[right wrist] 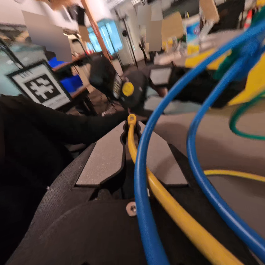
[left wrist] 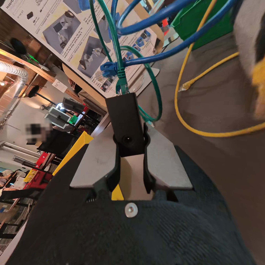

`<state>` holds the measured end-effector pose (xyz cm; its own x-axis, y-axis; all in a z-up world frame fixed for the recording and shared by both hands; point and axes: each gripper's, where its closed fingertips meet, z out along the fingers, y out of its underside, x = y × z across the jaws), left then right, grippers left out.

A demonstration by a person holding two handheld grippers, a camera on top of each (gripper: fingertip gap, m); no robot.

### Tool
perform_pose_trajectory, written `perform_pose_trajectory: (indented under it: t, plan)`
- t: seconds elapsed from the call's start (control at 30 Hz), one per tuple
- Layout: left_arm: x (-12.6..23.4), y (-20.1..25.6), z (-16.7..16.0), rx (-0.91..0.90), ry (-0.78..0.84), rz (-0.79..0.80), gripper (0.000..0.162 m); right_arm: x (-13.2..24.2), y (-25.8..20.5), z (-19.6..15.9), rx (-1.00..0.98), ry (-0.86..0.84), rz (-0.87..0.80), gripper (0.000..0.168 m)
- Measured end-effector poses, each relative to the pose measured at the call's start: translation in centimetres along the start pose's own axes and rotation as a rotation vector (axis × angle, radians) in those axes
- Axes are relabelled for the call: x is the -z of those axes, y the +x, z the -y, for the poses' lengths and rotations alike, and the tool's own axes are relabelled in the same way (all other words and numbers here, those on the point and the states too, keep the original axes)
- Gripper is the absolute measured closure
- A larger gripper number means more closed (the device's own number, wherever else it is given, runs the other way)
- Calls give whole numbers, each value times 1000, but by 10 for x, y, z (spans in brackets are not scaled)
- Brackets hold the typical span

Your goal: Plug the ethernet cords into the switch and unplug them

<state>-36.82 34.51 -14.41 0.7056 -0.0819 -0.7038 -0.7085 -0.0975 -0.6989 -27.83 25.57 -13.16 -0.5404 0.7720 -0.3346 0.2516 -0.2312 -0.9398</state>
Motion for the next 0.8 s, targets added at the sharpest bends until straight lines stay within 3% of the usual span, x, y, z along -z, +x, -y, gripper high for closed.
perform_pose_trajectory:
  t: [0.07, 0.17, 0.3, 0.43, 0.8]
  plan:
    - [2, -3, 0, -25, 17, 32, 132, 1, -10, 27, 15, 127, 7, 160]
    - [7, -6, 5, -107, 37, 75, 132, 13, 7, 54, 27, 270, -189, 160]
    - [9, -2, 11, -204, 44, 80, 132, 14, 21, 51, 121, 187, -405, 161]
    - [13, -1, 17, -241, 62, 93, 131, 9, 20, 51, 181, 143, -477, 159]
    - [18, 6, 28, -389, 59, 131, 132, 12, 16, 48, 187, 92, -450, 160]
